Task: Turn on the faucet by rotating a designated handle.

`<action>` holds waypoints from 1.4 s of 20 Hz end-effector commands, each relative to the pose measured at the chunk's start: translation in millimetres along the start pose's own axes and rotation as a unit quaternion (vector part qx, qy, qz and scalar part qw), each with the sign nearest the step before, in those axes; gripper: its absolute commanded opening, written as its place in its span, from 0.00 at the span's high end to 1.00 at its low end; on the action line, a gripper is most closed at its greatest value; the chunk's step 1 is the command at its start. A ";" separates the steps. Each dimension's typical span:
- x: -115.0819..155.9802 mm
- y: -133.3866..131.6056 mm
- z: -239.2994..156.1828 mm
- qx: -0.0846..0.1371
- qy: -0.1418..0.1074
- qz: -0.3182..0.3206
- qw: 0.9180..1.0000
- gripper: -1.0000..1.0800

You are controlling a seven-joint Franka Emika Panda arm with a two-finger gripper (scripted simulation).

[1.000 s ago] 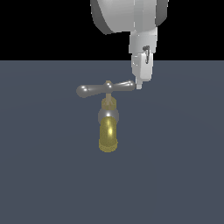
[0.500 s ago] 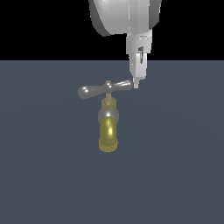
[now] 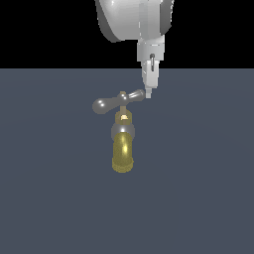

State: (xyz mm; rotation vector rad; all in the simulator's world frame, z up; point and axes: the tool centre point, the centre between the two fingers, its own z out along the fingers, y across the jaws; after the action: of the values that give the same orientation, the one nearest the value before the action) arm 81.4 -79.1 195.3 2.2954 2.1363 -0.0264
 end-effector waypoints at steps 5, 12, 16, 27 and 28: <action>52.6 6.0 -1.3 -0.002 0.004 -0.011 1.000 1.00; 110.5 11.8 -3.5 -0.003 0.007 -0.022 1.000 1.00; 57.2 15.3 -1.2 -0.006 -0.008 0.015 1.000 1.00; 116.9 -11.4 -2.2 -0.005 0.000 -0.003 1.000 1.00; 122.6 -14.1 -2.3 -0.005 0.000 -0.005 1.000 1.00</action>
State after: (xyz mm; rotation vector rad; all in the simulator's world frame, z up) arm 81.6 -8.2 195.6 2.3330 2.0547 -0.0343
